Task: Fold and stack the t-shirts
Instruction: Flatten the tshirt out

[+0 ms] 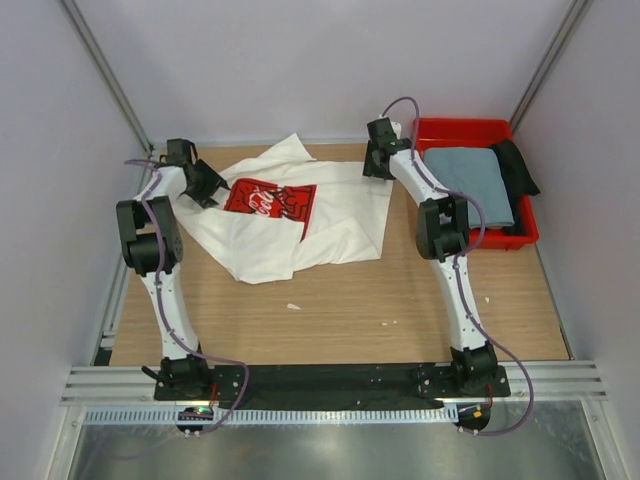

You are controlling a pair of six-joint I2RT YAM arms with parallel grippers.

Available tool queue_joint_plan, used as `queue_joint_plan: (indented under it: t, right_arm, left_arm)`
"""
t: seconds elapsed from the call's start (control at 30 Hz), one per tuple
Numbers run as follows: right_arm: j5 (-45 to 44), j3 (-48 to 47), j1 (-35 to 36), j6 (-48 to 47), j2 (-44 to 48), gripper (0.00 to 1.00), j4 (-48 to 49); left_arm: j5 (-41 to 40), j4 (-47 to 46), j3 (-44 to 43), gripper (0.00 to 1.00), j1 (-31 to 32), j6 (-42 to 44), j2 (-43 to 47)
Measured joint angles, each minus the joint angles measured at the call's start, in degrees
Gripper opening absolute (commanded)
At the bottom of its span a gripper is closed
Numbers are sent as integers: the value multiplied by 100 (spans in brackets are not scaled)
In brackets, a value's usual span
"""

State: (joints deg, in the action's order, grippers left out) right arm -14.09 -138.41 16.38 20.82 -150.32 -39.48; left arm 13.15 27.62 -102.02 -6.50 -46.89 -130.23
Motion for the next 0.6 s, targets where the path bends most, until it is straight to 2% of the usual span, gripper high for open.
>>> queue_joint_plan:
  t: [0.1,0.17,0.27,0.43,0.53,0.6]
  right_arm:
    - [74,-31,-13,-57,42,65,-186]
    - [107,-31,-26,-72,122,69,-372]
    - [166,52,-39,-55,409,71,-715]
    - [581,942,-35,179,1626,70,-1023]
    - [1023,1707,0,509,2439,66,-1073]
    - [1246,2122,48,713,2776,60,-1088]
  left_arm:
    - [-269,352,166,62,-37,225,317]
    - [-476,529,181,66,52,352,557]
    - [-883,732,181,66,518,590,1095]
    - [-1370,835,186,58,2090,979,1908]
    - [-1572,918,186,55,3128,1143,1943]
    - [-1674,1045,186,52,3600,1239,1770]
